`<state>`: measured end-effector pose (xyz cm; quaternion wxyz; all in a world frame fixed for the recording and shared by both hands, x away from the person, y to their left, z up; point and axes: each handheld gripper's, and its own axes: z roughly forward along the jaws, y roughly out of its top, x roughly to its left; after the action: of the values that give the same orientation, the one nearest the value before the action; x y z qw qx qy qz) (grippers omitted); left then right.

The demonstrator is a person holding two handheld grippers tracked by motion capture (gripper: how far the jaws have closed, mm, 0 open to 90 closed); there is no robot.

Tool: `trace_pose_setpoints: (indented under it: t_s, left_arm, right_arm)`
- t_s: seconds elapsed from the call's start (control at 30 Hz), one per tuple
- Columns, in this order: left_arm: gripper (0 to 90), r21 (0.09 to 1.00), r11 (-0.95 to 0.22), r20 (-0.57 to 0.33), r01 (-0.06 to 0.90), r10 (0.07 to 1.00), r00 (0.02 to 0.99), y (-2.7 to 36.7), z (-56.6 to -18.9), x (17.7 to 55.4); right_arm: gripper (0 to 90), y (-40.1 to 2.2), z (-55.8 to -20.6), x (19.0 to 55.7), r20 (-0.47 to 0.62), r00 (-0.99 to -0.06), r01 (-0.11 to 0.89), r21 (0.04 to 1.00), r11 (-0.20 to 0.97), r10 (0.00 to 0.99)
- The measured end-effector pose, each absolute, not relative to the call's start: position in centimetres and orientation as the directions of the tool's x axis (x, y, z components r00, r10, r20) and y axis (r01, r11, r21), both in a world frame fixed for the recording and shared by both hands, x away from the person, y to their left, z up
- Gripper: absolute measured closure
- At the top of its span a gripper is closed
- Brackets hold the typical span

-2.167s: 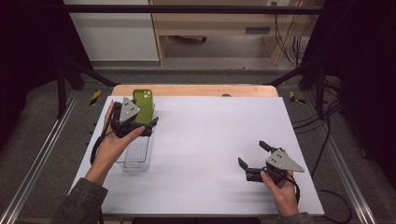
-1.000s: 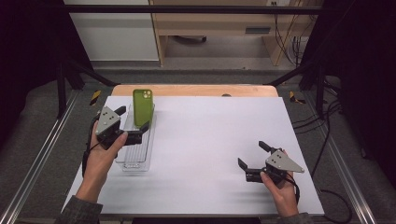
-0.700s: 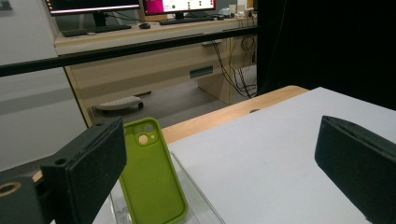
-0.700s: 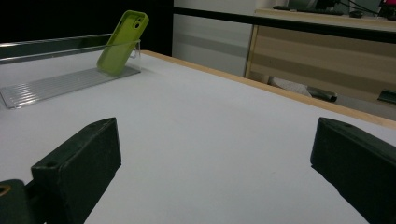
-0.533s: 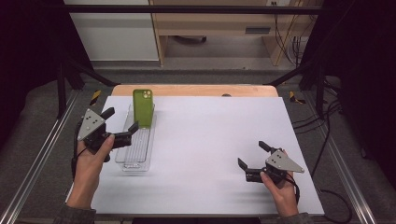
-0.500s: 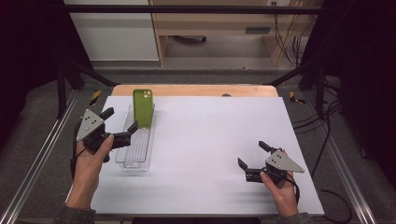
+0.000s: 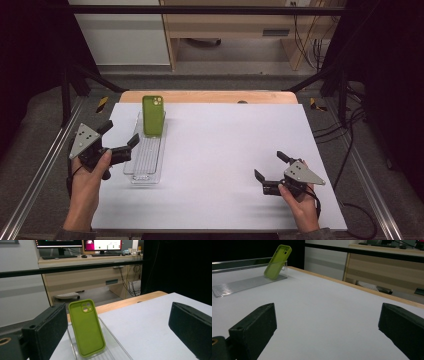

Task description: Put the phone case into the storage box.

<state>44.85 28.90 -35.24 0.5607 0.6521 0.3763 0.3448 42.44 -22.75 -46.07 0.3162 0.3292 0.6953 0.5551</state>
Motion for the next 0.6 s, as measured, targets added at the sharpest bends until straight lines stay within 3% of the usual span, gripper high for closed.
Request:
trace_pose_setpoints:
  t_s: [0.6]
  left_arm:
    - [1.9,0.991,-0.082,0.02,0.106,0.875,0.483,29.6,-37.5,43.7]
  right_arm:
    - [2.0,-22.7,-46.1,42.4,-0.075,-0.584,0.107,0.98,0.168,0.808]
